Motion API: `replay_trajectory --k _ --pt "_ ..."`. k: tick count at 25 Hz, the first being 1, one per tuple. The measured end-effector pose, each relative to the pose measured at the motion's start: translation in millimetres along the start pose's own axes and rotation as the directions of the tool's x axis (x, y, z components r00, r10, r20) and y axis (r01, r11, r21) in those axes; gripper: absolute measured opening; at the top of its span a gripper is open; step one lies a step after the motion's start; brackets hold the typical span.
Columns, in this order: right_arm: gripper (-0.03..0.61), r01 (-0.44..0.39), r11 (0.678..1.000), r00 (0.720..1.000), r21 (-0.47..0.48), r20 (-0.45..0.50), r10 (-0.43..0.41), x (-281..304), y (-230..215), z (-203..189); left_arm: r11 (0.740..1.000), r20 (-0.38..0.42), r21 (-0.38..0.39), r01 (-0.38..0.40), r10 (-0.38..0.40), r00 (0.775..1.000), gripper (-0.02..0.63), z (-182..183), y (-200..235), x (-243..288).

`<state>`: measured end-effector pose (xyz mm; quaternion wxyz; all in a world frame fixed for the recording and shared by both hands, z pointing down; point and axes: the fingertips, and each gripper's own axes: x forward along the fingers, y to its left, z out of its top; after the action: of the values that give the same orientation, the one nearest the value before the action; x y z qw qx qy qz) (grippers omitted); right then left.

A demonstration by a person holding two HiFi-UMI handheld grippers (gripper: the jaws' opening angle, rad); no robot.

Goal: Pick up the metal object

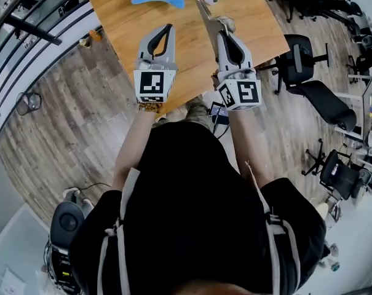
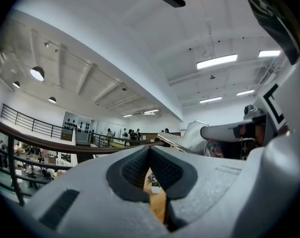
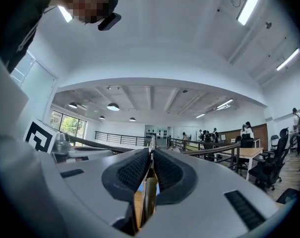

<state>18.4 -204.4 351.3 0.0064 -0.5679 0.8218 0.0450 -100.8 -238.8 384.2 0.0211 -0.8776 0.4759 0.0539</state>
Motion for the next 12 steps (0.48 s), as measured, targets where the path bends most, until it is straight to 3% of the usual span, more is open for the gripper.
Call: replay_trajectory --k 12 --pt "0.034 -0.002 0.999 0.999 -0.039 -0.040 0.000 -8.6 7.8 -31.3 1.000 0.018 0.019 -0.017 0.016 1.000 0.004 -3.7 6.9 -11.2"
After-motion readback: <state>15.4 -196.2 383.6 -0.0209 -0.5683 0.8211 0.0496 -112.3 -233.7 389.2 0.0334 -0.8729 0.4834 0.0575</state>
